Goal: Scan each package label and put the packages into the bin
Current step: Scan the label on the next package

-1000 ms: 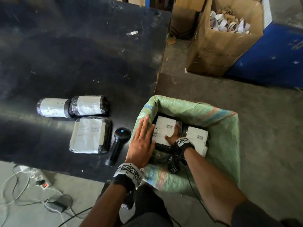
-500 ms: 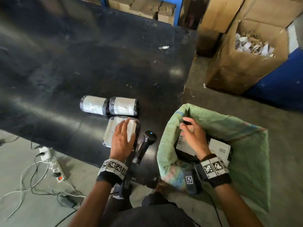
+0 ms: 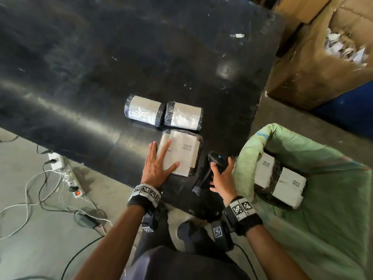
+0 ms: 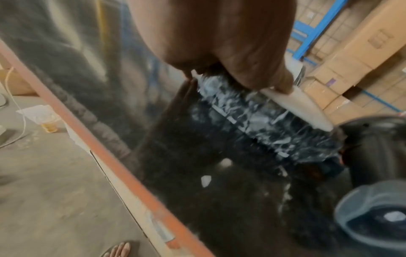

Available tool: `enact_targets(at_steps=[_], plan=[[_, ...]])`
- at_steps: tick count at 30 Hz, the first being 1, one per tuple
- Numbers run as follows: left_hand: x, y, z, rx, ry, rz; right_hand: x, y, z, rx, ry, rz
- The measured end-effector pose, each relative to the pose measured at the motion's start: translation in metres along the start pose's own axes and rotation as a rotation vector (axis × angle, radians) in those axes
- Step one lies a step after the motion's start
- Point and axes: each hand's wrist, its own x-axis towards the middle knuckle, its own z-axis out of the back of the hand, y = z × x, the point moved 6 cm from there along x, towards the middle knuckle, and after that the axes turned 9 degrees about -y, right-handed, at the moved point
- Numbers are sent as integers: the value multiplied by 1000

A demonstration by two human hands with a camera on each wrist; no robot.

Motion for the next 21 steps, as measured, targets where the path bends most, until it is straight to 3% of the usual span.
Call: enact_targets(at_steps=[3, 10, 16, 21], plan=[[2, 10, 1, -35, 6, 2, 28, -21, -13, 36, -87, 114], [1, 19, 0, -90, -38, -33, 12, -15, -31, 202, -107, 50], [-10, -12, 9, -230, -98, -19, 7, -13, -30, 323, -85, -47], [-16, -56, 5, -159, -94, 5, 4, -14, -21, 214, -97, -8]])
